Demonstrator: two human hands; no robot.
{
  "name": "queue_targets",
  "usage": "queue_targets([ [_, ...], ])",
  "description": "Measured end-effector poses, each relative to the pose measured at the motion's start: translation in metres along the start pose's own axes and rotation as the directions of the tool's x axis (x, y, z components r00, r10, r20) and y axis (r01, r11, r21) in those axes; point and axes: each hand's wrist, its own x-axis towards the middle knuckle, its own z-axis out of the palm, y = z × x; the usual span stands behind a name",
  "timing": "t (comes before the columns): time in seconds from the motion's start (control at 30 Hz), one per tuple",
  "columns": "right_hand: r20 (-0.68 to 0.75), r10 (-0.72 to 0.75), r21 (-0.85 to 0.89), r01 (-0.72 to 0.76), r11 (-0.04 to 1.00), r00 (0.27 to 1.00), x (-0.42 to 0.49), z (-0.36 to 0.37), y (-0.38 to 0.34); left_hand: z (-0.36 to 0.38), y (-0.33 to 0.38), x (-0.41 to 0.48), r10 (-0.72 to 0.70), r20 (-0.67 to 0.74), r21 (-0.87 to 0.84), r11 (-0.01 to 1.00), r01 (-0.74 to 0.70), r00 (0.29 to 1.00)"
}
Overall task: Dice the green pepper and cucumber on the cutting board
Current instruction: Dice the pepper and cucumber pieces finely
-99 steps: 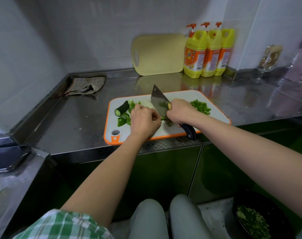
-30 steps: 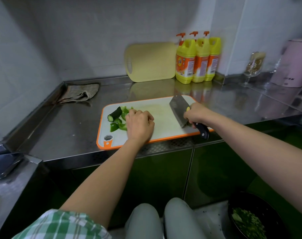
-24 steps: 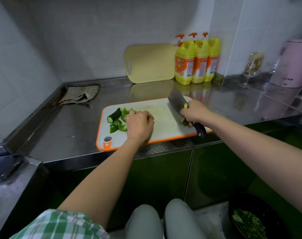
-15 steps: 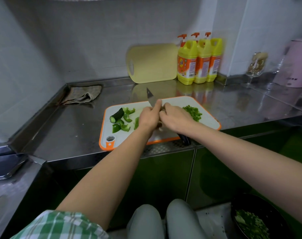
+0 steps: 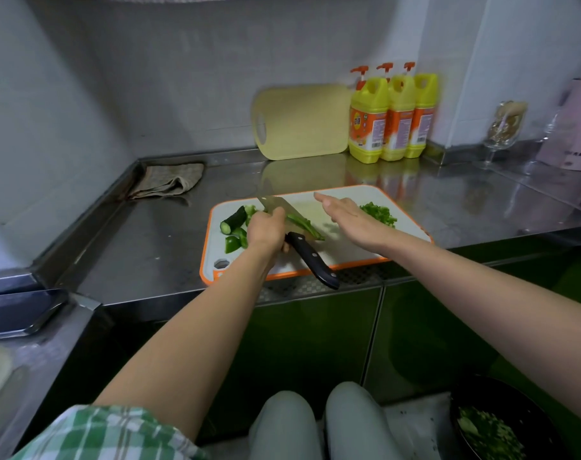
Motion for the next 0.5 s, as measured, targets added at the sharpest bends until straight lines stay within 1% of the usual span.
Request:
queue_targets([
  [0.07, 0.03, -0.03, -0.017, 0.031, 0.999, 0.999, -0.002, 0.007, 0.001, 0.001, -0.001, -0.002, 0.004, -0.009, -0.004, 1.0, -0.004, 1.0],
  [0.13, 0.096, -0.084, -0.086, 0.093, 0.992, 0.992, -0.007, 0.015, -0.003, 0.002, 0.001, -0.002, 0.01, -0.02, -0.015, 1.0, -0.01, 1.0],
  [0.2, 0.158, -0.092, -0.17, 0.119, 0.978, 0.983, -0.01, 0.023, -0.006, 0.002, 0.003, -0.003, 0.001, -0.035, -0.043, 0.999, -0.002, 0.999],
  [0.23, 0.166, -0.077, -0.194, 0.109, 0.975, 0.983, -0.011, 0.025, -0.007, 0.001, 0.003, -0.002, 0.0, -0.048, -0.046, 0.999, -0.002, 0.999],
  [0.33, 0.149, -0.022, -0.225, 0.055, 0.973, 0.989, -0.002, 0.034, -0.005, -0.004, -0.002, 0.002, 0.007, -0.081, -0.023, 1.0, -0.008, 0.997],
  [0.43, 0.065, 0.132, -0.215, -0.115, 0.97, 0.989, 0.005, 0.041, 0.0, -0.013, -0.004, 0.001, -0.011, -0.117, 0.032, 0.999, 0.015, 0.993],
  [0.5, 0.044, 0.191, -0.216, -0.178, 0.96, 0.981, 0.007, 0.043, 0.002, -0.021, -0.003, 0.0, -0.009, -0.14, 0.042, 0.999, 0.015, 0.99],
])
